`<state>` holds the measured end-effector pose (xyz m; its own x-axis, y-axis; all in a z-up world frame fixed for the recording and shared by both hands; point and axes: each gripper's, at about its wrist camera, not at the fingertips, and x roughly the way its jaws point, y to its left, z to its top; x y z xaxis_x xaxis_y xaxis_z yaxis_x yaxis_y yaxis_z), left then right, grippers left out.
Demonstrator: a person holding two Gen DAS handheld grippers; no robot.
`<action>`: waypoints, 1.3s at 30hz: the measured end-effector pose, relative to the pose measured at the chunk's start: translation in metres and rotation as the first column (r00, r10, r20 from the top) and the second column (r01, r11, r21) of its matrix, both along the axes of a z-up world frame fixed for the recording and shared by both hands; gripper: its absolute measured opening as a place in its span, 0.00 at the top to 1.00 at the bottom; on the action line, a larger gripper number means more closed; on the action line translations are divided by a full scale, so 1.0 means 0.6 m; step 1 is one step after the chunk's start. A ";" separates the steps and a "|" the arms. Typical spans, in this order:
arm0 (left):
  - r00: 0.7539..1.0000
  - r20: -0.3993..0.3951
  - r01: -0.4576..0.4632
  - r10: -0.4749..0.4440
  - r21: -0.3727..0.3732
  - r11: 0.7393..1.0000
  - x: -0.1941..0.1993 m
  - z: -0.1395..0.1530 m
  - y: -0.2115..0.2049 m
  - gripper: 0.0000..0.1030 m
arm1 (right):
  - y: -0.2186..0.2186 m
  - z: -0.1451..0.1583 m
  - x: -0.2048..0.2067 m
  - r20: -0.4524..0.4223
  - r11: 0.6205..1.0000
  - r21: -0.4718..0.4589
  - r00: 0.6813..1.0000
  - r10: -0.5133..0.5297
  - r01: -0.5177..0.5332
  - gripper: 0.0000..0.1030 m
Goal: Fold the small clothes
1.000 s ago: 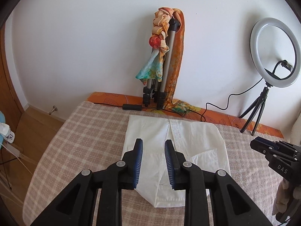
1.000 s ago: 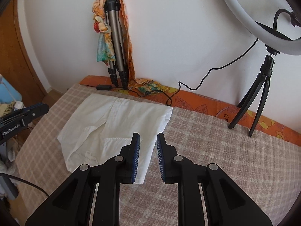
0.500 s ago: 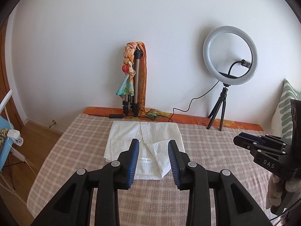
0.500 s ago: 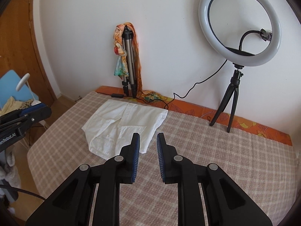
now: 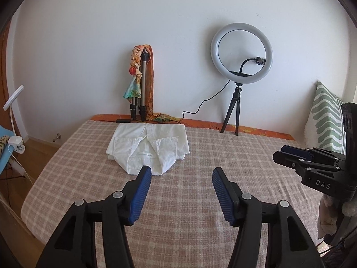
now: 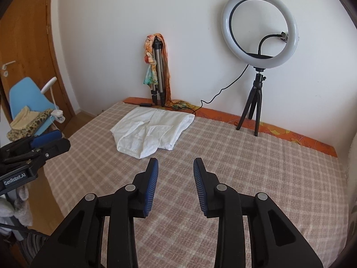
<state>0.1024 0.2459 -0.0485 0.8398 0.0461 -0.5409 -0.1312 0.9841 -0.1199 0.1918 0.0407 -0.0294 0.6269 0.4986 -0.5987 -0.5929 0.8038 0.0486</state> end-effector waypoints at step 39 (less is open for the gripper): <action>0.997 -0.021 -0.068 0.070 0.112 0.991 -0.023 -0.080 -0.106 0.00 | -0.078 -0.094 -0.039 0.037 0.996 0.002 0.995 -0.090 0.090 0.20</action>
